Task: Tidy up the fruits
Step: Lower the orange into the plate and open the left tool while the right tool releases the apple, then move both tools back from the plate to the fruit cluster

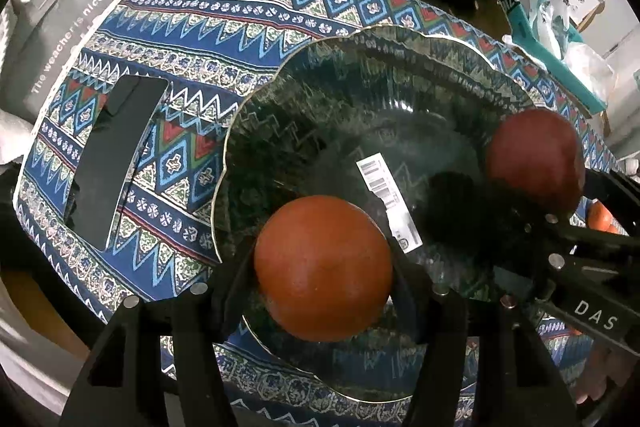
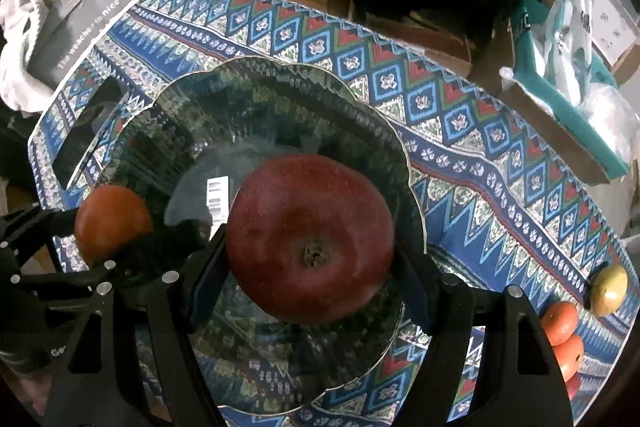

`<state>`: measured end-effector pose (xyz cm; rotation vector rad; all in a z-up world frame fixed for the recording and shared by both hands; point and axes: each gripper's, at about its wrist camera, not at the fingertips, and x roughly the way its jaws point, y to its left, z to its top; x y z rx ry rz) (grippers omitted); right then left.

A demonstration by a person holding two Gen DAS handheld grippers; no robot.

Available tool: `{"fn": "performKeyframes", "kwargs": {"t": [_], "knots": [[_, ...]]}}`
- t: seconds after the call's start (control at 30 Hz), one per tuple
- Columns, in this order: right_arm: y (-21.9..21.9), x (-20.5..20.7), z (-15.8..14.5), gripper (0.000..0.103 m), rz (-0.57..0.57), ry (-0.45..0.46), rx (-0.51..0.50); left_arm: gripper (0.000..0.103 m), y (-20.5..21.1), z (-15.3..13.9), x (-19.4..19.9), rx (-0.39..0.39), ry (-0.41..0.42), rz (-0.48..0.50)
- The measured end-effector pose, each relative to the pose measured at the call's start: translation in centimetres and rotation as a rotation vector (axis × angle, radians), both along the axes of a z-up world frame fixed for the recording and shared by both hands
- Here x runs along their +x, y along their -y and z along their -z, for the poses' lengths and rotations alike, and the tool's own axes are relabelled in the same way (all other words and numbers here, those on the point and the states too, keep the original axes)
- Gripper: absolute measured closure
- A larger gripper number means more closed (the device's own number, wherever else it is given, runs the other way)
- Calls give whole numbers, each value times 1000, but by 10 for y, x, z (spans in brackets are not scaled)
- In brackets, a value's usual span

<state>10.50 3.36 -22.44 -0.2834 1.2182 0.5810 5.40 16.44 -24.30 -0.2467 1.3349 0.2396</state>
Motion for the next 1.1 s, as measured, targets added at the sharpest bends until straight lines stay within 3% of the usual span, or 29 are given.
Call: {"fn": "performKeyframes", "kwargs": {"t": [0.1,0.3,0.63,1.1], "knots": [[0,0,2,27,5,-4,-4,36,3,0,0,0,-4,9],[3,0,-1,26,22,7,13,17,13,-18,-1,59,66,53],[18,1,-43,23,65,78,92,17,12,-37,-4,55,103,50],[54,-20,-92,22,118,182,106,17,35,-71,-11,15,184,85]]}}
